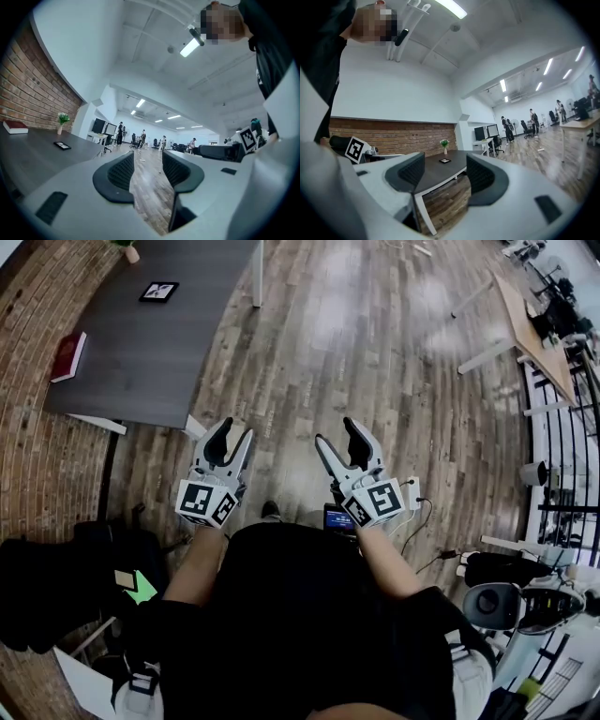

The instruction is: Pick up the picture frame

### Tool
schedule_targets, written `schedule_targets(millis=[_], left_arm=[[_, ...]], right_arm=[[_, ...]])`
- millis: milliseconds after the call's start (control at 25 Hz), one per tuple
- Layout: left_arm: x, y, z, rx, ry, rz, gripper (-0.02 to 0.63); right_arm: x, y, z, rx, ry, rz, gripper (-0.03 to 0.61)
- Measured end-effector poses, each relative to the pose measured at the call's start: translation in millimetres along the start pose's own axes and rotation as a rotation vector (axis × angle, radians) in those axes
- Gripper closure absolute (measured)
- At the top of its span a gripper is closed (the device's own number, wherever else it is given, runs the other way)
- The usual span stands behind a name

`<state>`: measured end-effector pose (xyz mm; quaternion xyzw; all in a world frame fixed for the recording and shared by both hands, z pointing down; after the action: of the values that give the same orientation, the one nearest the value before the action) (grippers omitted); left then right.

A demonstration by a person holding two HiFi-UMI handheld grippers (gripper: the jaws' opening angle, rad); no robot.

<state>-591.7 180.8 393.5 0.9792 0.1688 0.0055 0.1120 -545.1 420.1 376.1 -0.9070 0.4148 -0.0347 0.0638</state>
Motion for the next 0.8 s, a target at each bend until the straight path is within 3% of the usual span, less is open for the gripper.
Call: schedule_targets(millis=[240, 440, 680, 800], left_arm=[[60.5, 16.5, -4.8, -0.008, 0.019, -0.024, 0.440], [109.7, 39.8, -12.7, 0.000, 0.044, 0.004, 0.440], [194.1, 50.6, -9.3, -0.001, 0.060, 0.047, 0.440], [241.9, 56.8, 0.3, -0.043, 0.035, 0.072, 0.440]], right_arm=[[32.7, -45.6, -0.8, 0.019, 0.009, -0.007, 0.302], [74.2, -91.3, -6.1, 0.037, -0.007, 0.022, 0.348], [129.4, -176.6, 1.9, 0.074, -0.031, 0.052, 0.351], [154.0, -223.1, 19.7, 0.060, -0.046, 0.075, 0.351]])
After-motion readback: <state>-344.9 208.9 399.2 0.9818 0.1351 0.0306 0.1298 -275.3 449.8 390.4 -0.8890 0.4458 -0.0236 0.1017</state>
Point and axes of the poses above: the fingertips, and each gripper's own axes: x forward along the fingers, y to its left, z out of its top, the point moved 6 cm from there along -x, backward along the fingers
